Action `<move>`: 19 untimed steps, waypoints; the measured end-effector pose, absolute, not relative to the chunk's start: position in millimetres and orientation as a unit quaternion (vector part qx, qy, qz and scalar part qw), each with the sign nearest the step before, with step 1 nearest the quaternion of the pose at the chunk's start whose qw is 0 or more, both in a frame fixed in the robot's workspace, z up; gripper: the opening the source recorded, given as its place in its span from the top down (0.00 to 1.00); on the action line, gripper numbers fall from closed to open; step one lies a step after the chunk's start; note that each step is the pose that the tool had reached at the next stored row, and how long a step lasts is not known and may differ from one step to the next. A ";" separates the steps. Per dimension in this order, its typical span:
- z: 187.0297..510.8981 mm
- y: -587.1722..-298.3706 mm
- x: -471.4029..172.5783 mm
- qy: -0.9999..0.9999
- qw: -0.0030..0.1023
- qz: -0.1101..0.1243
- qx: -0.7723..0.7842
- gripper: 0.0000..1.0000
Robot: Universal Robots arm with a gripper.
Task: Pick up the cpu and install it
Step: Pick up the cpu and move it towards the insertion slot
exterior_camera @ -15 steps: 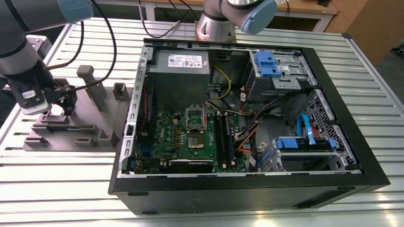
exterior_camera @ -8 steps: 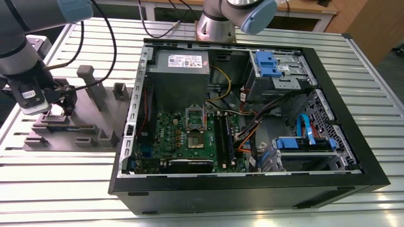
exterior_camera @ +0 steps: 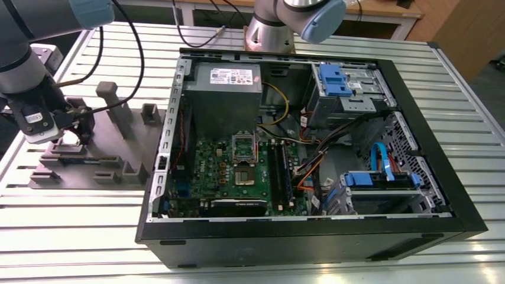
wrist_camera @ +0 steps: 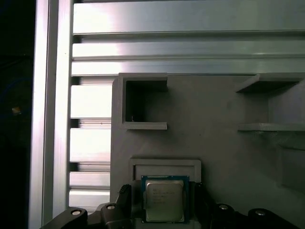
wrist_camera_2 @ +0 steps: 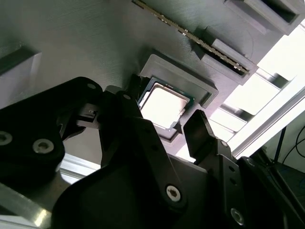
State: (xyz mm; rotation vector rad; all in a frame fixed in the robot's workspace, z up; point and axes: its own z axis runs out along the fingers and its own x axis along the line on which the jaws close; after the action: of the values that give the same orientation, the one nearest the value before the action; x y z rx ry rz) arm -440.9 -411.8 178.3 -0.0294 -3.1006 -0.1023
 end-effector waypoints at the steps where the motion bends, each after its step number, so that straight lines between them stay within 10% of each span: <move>1: 178.3 -411.8 -440.9 -0.999 0.020 -0.033 -0.009 0.36; 19: 179.5 -411.5 -440.9 -0.999 0.020 -0.032 -0.004 0.45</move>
State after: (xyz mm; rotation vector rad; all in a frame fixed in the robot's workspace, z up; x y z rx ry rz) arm -440.9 -411.5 179.5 -0.0126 -3.1004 -0.0990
